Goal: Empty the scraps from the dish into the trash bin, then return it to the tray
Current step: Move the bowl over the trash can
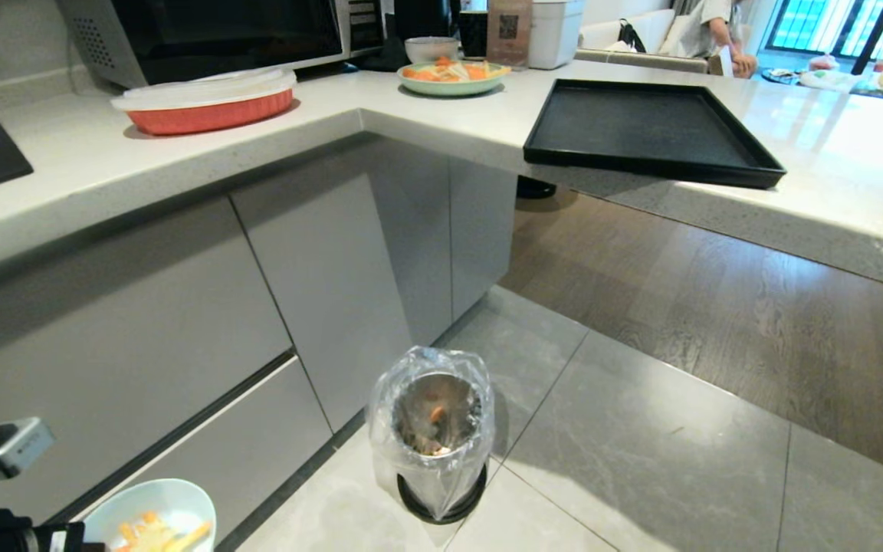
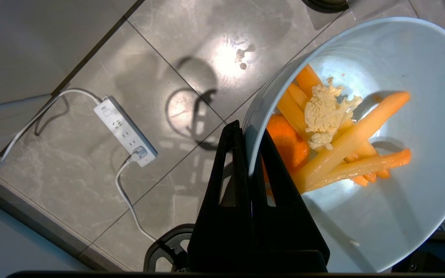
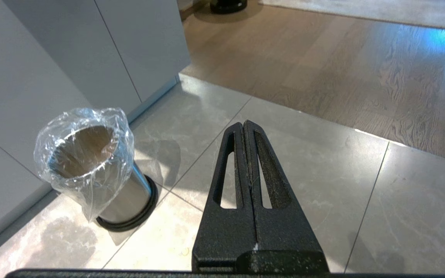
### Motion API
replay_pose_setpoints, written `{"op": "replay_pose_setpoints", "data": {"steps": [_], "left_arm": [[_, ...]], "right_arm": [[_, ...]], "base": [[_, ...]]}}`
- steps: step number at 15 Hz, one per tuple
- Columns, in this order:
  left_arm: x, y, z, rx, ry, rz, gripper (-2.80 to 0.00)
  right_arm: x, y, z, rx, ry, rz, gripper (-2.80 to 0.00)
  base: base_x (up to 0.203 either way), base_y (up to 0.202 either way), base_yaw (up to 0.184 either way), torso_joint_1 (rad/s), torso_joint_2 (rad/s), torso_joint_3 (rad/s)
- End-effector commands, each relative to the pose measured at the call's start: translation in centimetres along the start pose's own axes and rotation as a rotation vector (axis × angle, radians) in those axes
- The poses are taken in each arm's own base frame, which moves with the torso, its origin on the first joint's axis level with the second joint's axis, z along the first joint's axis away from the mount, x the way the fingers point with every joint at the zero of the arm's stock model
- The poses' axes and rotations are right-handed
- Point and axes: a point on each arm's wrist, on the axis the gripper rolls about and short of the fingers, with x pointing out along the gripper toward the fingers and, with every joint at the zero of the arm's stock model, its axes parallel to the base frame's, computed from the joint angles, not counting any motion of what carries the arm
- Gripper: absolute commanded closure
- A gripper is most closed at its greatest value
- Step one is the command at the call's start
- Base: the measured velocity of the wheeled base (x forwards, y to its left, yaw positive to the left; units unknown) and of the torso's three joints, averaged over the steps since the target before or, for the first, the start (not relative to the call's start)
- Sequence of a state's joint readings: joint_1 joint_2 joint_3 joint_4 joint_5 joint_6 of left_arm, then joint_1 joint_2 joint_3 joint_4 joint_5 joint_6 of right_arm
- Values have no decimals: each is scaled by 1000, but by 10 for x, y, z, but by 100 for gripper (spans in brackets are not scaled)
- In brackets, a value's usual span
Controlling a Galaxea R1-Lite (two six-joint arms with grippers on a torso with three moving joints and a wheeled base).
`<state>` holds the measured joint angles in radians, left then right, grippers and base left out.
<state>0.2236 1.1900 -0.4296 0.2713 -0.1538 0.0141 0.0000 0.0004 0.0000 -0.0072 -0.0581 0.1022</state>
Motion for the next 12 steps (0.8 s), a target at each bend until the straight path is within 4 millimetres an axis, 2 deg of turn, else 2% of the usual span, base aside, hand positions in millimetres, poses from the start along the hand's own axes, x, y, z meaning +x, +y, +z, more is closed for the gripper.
{"op": "replay_pose_setpoints", "data": {"steps": [1, 12], "left_arm": [[1, 0, 0, 0, 7, -1, 0], [1, 0, 1, 6, 8, -2, 0]], "right_arm": [[0, 0, 0, 1, 0, 0, 0], [0, 0, 0, 1, 0, 0, 0]], "base": [[0, 0, 0, 2, 7, -154], [0, 0, 0, 3, 1, -190]]}}
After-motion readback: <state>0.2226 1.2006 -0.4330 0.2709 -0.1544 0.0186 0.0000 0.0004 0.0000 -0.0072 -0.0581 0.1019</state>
